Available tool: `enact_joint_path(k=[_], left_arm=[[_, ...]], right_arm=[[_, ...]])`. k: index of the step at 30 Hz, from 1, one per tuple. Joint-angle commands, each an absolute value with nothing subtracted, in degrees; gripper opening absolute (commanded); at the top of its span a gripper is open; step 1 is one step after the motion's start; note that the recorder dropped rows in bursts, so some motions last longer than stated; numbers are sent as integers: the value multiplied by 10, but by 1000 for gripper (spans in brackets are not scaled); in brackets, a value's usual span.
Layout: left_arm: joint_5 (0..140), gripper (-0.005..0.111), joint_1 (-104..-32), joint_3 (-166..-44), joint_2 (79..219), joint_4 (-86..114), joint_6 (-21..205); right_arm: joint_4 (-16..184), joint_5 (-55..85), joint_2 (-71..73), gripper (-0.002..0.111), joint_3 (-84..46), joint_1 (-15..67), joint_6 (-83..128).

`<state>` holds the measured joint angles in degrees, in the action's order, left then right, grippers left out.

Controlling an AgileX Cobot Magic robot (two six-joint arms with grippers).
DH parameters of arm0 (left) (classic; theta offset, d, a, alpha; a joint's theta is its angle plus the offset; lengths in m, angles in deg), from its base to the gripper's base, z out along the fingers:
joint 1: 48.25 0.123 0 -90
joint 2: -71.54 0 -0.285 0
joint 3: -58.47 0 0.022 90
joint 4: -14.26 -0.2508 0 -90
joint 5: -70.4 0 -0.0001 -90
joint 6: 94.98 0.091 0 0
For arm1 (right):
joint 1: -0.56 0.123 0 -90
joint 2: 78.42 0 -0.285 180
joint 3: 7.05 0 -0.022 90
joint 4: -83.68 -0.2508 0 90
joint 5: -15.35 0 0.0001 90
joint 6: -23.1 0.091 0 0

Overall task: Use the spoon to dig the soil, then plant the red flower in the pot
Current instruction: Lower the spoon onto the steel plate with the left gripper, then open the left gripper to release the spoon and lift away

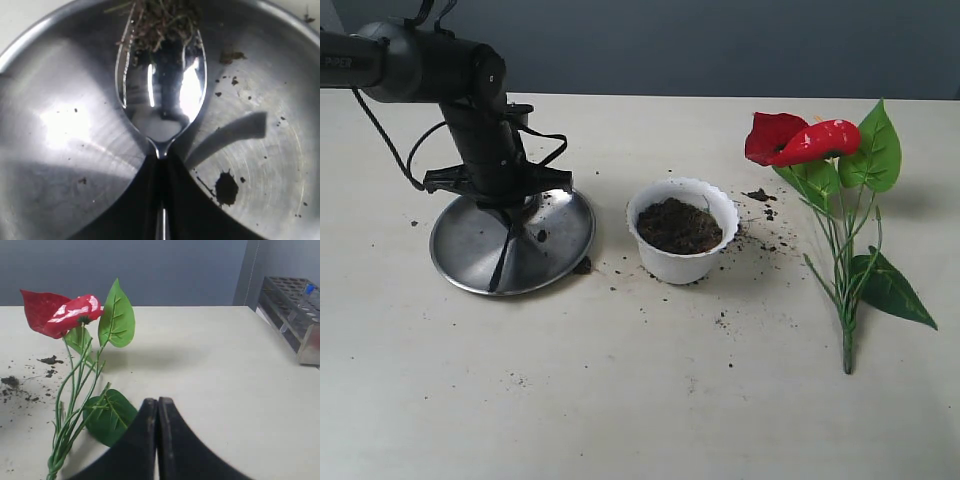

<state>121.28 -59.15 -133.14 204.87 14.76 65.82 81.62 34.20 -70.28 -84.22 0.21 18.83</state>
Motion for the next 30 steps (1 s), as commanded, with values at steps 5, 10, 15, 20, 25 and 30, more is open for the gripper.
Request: enact_joint_path(k=[5,10,15,20,25,30], left_arm=[[1206,0,-597,-1334,2053,149,655],[1202,0,-597,-1334,2055,148,655],[1204,0,-597,-1333,2071,148,655],[1198,0,-597,-1333,2076,143,656],[1196,0,-597,-1333,2076,140,657],[1210,0,-597,-1333,2076,143,662]], right_arm=[[817,339,-706,-1,-843,0,188],[819,336,-706,-1,-843,0,188],[819,336,-706,-1,-843,0,188],[819,336,-706,-1,-843,0,188],[819,336,-706,-1,-843,0,188],[816,339,-706,-1,-843,0,188]])
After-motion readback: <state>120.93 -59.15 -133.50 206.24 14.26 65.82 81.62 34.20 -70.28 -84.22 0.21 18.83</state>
